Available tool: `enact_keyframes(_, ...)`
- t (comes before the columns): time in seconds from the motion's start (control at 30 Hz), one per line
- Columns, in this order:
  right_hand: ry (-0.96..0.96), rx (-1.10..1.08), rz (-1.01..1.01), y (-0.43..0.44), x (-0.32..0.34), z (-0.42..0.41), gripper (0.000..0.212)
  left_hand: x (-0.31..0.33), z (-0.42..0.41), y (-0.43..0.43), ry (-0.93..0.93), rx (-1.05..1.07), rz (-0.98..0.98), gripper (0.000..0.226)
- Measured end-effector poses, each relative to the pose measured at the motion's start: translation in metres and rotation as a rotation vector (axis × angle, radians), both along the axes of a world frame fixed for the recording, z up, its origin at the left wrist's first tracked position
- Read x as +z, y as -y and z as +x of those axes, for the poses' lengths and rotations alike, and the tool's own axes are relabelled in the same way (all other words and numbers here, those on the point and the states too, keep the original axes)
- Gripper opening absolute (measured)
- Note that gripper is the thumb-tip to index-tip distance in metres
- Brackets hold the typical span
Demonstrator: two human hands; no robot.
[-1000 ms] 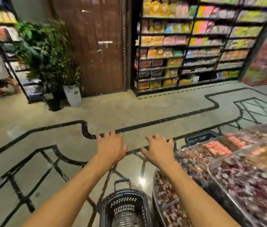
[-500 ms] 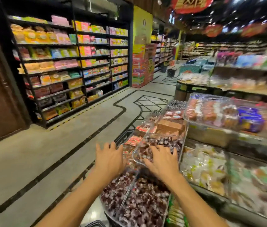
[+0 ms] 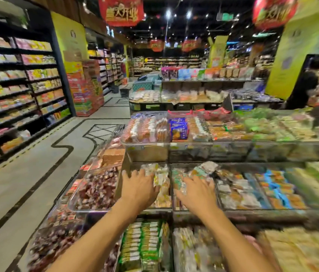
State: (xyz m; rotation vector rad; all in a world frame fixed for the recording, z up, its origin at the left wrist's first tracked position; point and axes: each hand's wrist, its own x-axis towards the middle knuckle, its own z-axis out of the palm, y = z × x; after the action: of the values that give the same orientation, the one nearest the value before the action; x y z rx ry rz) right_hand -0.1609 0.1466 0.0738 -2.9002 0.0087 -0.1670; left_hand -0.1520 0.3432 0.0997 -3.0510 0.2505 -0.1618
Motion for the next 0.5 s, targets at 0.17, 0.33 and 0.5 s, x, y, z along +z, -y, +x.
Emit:
enact_keyframes(0.17, -0.001, -0.073, -0.035, 0.096, -0.001, -0.001, 0.055, -0.008, 0.018, 0.098, 0.000, -0.086, -0.013, 0.056)
enact_keyframes(0.33, -0.028, -0.149, -0.043, 0.170, -0.023, -0.005, 0.058, -0.027, 0.030, 0.177, -0.058, -0.176, 0.005, 0.060)
enact_keyframes(0.5, -0.026, -0.191, -0.015, 0.209, -0.042, 0.012, 0.050, -0.044, 0.048, 0.218, -0.133, -0.224, -0.003, 0.058)
